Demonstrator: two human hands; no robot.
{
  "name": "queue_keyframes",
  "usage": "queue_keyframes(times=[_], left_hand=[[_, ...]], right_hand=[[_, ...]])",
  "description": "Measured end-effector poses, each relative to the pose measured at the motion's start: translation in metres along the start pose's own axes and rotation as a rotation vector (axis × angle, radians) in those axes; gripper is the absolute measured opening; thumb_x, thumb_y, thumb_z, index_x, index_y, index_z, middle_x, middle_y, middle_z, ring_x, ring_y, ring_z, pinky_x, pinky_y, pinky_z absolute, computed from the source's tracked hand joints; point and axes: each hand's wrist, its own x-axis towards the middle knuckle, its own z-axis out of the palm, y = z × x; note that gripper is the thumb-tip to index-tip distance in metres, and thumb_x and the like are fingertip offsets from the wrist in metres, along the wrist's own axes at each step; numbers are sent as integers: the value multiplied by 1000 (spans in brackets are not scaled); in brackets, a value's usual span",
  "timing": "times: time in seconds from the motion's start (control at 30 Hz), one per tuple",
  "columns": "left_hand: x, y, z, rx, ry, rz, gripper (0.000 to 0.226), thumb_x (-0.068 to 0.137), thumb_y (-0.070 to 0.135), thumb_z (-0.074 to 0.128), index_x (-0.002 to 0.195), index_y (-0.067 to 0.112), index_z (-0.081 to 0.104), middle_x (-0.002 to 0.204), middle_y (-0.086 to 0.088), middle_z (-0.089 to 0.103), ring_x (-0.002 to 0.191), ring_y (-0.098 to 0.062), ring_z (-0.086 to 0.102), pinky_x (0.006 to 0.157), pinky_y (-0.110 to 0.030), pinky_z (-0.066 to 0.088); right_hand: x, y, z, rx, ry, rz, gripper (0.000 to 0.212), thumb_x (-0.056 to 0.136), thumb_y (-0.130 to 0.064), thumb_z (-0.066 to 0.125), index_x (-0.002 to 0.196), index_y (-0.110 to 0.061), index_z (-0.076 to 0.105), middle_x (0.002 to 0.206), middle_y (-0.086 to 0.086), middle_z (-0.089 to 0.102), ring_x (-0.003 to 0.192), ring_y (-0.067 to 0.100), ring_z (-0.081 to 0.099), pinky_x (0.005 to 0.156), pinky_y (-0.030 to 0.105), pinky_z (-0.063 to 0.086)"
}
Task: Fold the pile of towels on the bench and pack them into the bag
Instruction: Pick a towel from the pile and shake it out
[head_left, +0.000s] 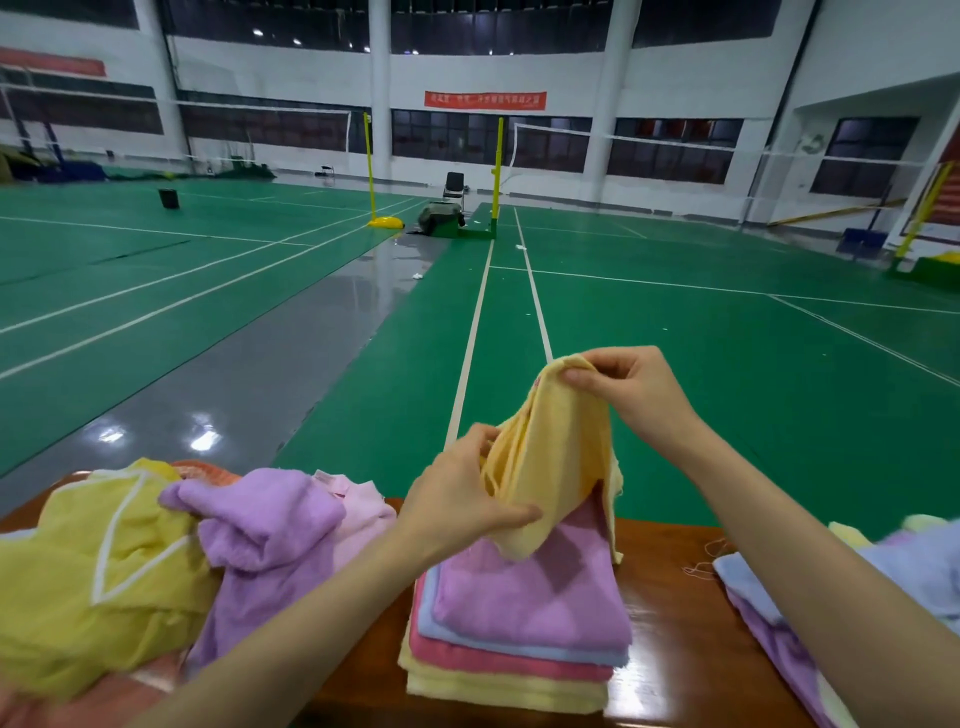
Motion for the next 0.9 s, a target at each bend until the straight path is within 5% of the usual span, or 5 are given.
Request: queue_keyframes(times=[0.07,0.23,0.43,0.57,0.9], left_hand=[[3,-2,4,130,82,-18,26,62,33,67,71,27,43,64,9,48,67,-24,49,56,-30,36],[61,4,-26,-120,287,-112,35,78,16,69,51,17,47,49,4,44,55,-20,43,57,-29,33],[159,54,-75,-333,366,-58,7,87,7,61,85,14,65,76,-4,60,47,-13,56,43,-19,41],[190,83,-87,-469,367,4,13,91,-1,54,98,4,64,103,-15,62,68,-27,65,47,-21,55],[175,107,-117,-341,265,144,12,91,4,54,91,11,64,88,-8,61,54,-12,63,50,-19,54]], right_hand=[[9,-3,-8,-33,48,-2,16,82,-11,69,78,-27,69,77,-11,67,69,-8,57,67,6,42],[46,-1,-42,-64,184,87,9,79,-15,72,79,-24,70,75,-11,65,74,2,56,75,21,41],[89,2,-65,70,378,244,5,80,-8,70,82,-9,66,61,-8,59,37,-3,49,42,9,35],[108,-1,-72,257,475,254,19,85,-5,64,71,-17,59,74,0,62,43,-2,59,44,11,43],[97,-14,-84,312,501,215,12,81,-12,70,74,-20,64,67,-5,56,56,6,44,44,16,30]])
